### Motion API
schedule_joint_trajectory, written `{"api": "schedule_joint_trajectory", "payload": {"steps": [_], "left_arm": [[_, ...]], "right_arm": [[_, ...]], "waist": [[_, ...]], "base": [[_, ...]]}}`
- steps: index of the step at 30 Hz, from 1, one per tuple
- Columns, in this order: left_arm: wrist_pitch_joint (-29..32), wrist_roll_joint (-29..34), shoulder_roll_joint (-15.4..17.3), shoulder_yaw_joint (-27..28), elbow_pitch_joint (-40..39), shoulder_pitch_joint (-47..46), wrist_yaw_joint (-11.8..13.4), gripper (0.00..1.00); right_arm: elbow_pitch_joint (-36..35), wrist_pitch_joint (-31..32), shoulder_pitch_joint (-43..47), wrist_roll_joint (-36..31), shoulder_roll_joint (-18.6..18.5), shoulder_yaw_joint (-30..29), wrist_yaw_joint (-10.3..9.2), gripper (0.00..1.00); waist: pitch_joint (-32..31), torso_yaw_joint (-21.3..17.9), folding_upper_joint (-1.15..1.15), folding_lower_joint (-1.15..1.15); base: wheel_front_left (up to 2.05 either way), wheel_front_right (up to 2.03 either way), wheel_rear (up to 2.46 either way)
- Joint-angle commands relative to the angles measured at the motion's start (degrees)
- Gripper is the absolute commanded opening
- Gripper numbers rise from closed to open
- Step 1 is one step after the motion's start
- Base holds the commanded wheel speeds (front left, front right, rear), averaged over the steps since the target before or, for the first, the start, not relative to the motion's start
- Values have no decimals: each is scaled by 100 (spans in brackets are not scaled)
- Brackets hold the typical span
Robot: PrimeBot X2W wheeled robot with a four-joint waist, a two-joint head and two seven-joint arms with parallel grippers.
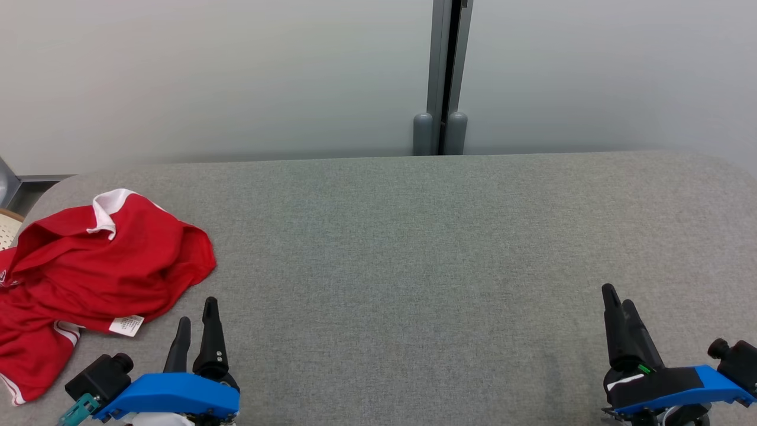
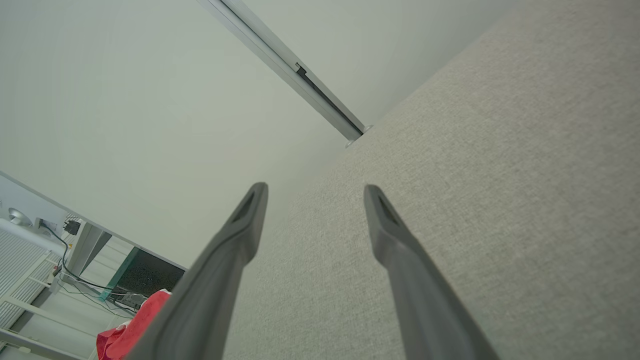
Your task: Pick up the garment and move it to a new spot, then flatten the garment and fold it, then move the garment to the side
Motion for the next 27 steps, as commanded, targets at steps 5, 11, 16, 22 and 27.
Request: {"api": "schedule_joint_trajectory", "payload": {"steps": [5,11,16,22,27], "left_arm": [[-133,565,103,-121,-67,-25,71,100],[-219,934,139,-204,-53,-11,101,100],[-302,1269,156,-294,-36,-20,121,100],[-392,1623,174,-394,38,-11,135,100],[-465,1894,202,-466,94,7,157,100]], "right_arm": [[-132,-140,-4,-555,-33,24,9,100],[-156,-226,6,-914,-34,47,10,100],[-169,-310,26,-1244,-35,57,10,100],[-192,-363,57,-1654,-37,81,11,100],[-219,-400,69,-1961,-38,98,12,100]], "waist": [[10,12,0,0],[8,19,0,0],[2,35,0,0],[-8,49,0,0],[-2,62,0,0]], "base": [[0,0,0],[0,0,0],[0,0,0],[0,0,0],[0,0,0]]}}
